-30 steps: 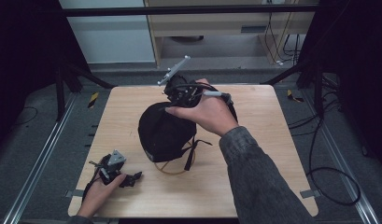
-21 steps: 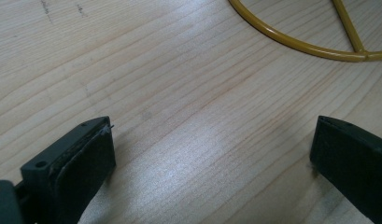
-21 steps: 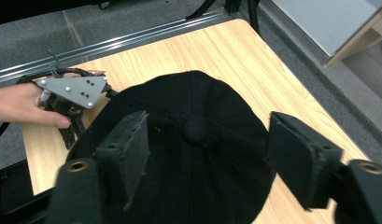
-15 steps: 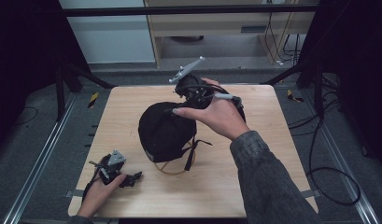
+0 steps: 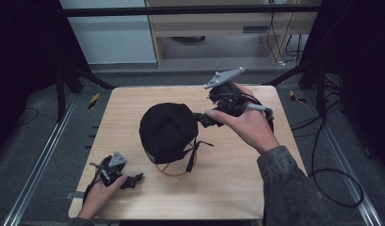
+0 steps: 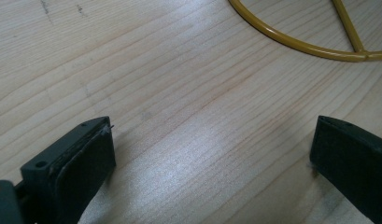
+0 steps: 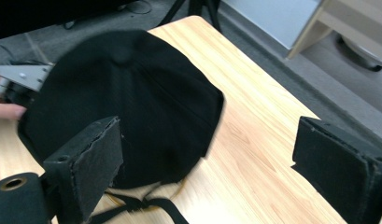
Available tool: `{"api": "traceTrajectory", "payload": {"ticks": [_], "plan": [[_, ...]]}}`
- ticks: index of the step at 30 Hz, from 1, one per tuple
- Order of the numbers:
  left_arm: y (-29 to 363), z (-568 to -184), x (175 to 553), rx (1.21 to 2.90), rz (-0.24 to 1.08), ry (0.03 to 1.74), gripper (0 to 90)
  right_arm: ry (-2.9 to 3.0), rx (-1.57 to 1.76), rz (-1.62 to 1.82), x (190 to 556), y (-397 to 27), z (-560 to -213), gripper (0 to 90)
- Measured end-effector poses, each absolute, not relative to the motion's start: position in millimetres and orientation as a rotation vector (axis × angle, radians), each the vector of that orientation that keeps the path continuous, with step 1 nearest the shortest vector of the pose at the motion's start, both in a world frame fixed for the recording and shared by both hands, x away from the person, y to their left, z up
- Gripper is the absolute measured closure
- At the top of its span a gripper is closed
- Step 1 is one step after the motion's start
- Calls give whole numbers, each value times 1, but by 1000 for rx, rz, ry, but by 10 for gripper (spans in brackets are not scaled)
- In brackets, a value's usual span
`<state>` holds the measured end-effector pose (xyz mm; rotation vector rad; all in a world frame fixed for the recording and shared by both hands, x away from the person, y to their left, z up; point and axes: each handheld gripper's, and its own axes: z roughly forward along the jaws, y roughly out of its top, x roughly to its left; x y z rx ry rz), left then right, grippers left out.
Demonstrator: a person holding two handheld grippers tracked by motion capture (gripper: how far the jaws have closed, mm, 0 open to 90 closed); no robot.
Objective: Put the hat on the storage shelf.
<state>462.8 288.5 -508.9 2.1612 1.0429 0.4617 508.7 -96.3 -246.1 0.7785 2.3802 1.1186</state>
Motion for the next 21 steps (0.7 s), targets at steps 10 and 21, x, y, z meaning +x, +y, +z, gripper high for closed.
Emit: {"api": "traceTrajectory", "payload": {"ticks": [10, 21], "plan": [[289, -509, 463, 2163, 460, 1043, 0, 2319, 883, 1103, 498, -138, -285, 92], [289, -509, 463, 2163, 460, 1045, 0, 2301, 995, 1055, 486, -163, -355, 159]]}}
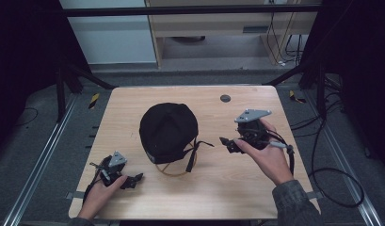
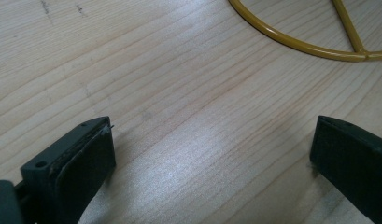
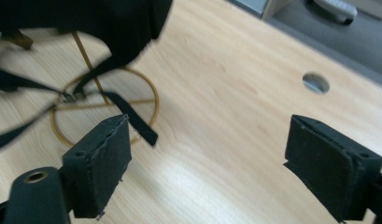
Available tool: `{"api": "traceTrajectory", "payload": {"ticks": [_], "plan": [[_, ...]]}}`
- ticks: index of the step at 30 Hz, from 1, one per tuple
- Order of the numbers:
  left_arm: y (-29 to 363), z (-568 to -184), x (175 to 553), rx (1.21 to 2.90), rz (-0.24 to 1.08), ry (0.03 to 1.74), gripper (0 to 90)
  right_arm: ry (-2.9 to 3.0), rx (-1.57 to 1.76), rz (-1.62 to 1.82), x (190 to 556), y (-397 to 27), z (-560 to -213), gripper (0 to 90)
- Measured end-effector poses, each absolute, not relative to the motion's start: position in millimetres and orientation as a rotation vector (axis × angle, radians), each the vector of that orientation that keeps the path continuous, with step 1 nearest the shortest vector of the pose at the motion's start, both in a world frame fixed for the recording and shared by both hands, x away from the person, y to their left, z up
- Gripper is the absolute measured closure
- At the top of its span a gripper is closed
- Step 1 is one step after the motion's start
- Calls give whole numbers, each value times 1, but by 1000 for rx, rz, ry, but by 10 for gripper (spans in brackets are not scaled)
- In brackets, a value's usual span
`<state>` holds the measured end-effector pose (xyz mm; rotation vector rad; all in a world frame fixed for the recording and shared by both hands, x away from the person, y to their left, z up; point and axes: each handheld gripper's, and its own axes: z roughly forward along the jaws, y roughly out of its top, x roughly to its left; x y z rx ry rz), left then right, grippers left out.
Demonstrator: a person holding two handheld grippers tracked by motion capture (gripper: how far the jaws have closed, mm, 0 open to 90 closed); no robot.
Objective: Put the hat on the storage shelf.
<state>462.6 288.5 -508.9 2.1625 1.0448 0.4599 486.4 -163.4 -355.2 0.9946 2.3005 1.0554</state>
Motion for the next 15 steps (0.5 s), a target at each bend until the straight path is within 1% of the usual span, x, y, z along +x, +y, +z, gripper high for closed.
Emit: {"api": "traceTrajectory", "payload": {"ticks": [3, 9, 15], "plan": [[289, -509, 463, 2163, 460, 1043, 0, 2293, 1035, 1059, 484, -170, -377, 177], [289, -509, 463, 2163, 460, 1043, 0, 2303, 1119, 1049, 482, -179, -424, 180], [289, -509, 463, 2163, 460, 1044, 0, 2305, 1196, 1039, 482, -183, -457, 171]]}}
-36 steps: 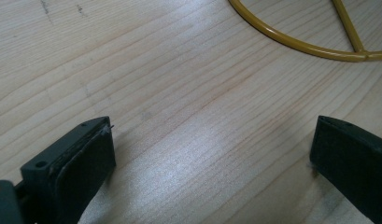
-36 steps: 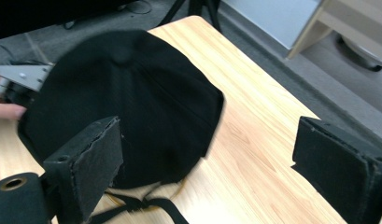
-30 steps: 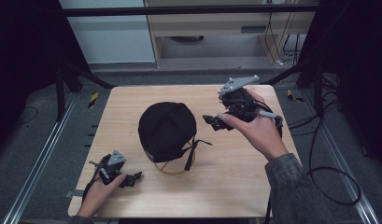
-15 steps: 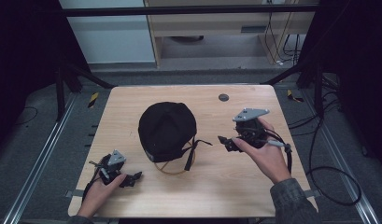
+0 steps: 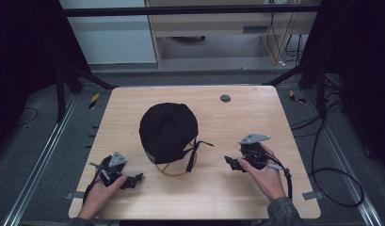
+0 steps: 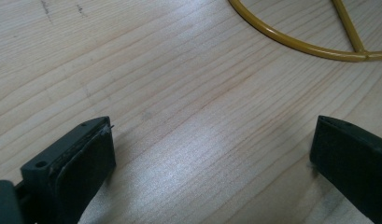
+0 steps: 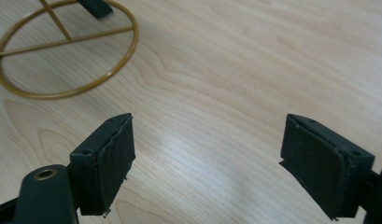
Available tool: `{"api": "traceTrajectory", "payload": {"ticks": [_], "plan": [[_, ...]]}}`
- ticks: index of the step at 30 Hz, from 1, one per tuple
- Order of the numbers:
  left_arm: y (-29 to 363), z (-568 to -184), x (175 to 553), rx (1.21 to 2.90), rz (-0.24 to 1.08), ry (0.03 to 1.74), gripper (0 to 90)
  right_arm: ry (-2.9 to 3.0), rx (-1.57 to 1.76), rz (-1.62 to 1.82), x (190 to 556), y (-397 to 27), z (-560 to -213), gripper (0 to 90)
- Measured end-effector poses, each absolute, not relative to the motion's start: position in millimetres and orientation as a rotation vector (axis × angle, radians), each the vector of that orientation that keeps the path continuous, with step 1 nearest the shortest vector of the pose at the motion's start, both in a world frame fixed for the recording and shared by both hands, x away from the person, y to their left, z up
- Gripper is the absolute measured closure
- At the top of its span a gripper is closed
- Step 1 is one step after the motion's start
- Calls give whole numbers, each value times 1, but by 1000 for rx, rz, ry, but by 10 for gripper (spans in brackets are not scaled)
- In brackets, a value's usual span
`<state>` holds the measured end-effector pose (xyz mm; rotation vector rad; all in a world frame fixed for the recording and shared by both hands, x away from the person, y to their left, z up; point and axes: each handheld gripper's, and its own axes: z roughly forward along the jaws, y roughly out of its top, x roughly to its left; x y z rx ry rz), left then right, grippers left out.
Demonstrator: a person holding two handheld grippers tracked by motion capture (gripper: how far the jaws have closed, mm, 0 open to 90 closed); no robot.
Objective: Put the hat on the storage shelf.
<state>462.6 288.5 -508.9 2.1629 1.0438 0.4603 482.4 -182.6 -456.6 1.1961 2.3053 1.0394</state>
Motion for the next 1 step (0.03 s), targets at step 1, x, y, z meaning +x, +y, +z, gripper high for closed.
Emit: {"api": "traceTrajectory", "payload": {"ticks": [1], "plan": [[289, -509, 463, 2163, 460, 1044, 0, 2307, 1207, 1033, 483, -183, -460, 169]]}}
